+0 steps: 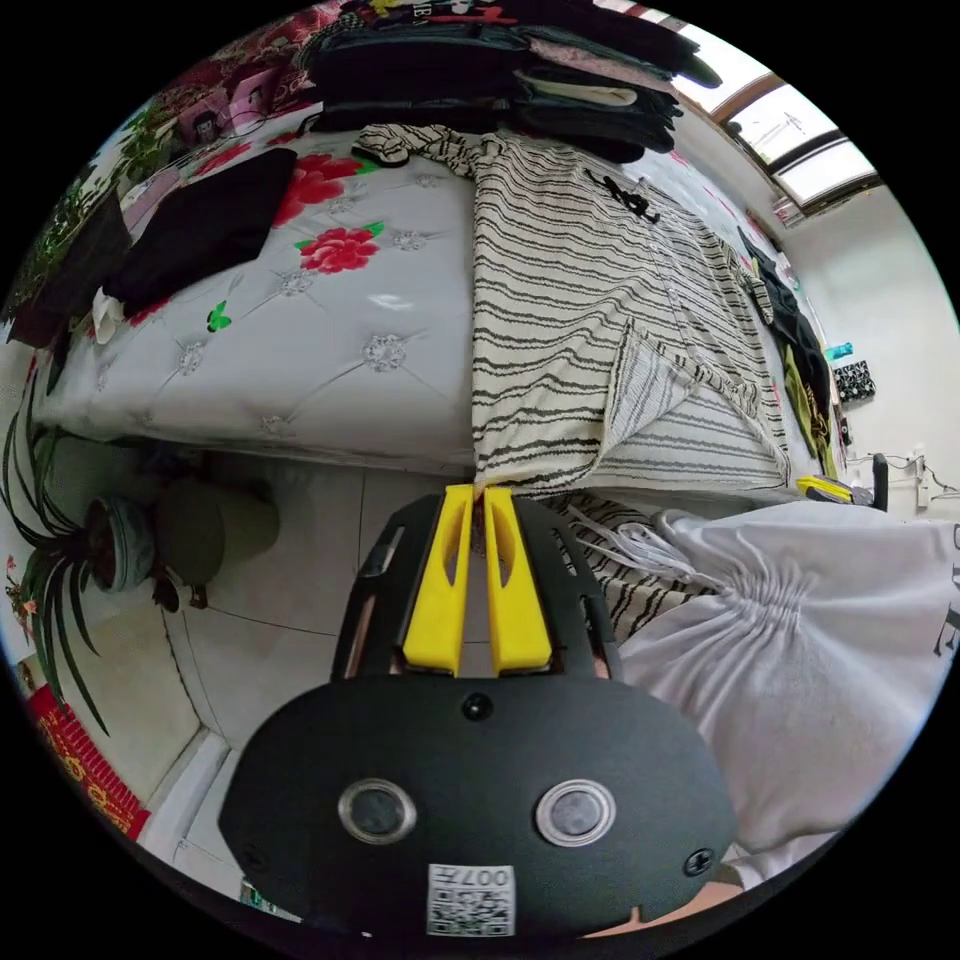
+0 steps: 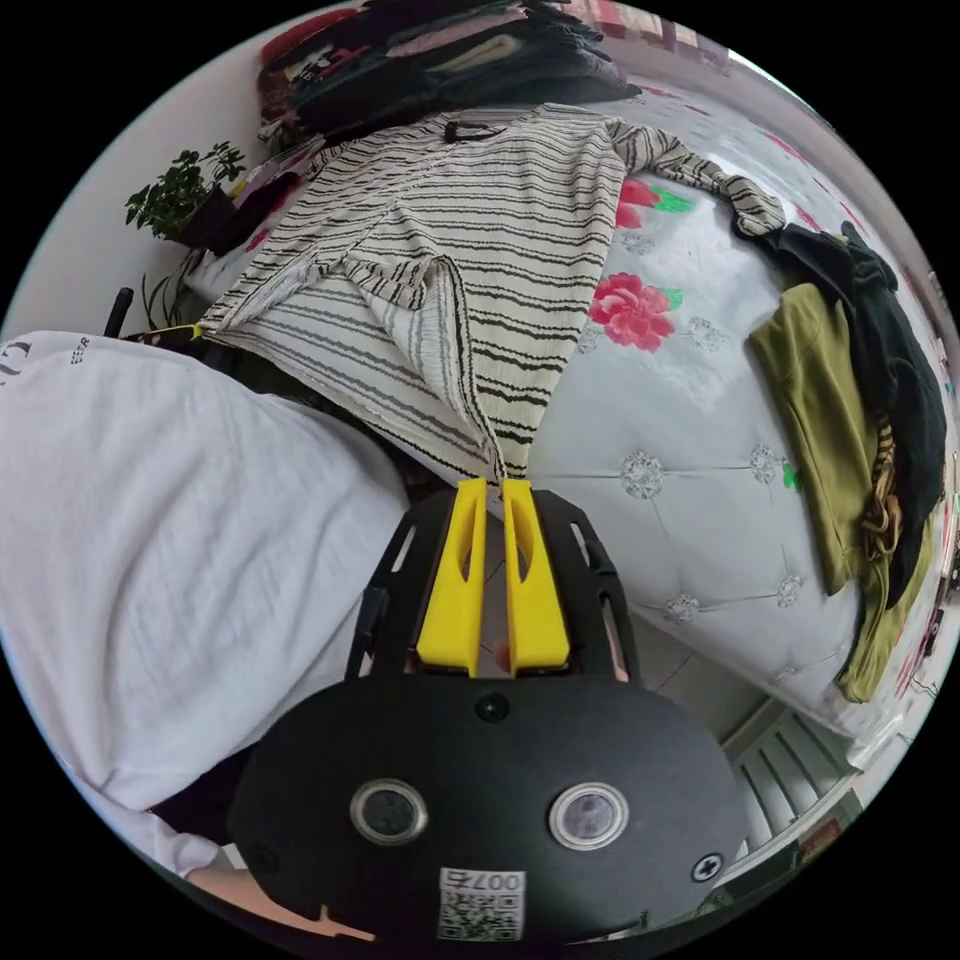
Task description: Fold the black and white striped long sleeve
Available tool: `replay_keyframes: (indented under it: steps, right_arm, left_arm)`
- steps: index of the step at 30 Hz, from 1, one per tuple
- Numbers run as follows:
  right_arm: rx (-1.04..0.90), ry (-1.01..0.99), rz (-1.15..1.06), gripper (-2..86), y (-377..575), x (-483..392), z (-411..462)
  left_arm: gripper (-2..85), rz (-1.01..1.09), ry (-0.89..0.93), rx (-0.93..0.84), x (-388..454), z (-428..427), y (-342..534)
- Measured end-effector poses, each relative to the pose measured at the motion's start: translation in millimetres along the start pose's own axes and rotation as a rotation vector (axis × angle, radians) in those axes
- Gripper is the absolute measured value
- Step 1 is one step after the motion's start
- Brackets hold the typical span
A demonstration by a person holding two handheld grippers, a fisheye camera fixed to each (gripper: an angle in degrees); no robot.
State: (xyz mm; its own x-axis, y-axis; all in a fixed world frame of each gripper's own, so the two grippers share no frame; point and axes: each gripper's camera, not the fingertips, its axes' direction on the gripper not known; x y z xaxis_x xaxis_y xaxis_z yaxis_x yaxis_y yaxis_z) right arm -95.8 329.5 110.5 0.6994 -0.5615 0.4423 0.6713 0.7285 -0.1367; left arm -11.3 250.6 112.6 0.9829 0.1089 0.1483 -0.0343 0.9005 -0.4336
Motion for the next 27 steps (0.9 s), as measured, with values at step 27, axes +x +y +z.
replay_keyframes:
  steps: [27]
  right_arm:
    - [0.042, -0.318, -0.592, 0.4, -187.3, -66.0, 1.7]
  left_arm:
    - [-0.9, 0.38, 0.04, 0.149, 95.7, 21.9, -101.3]
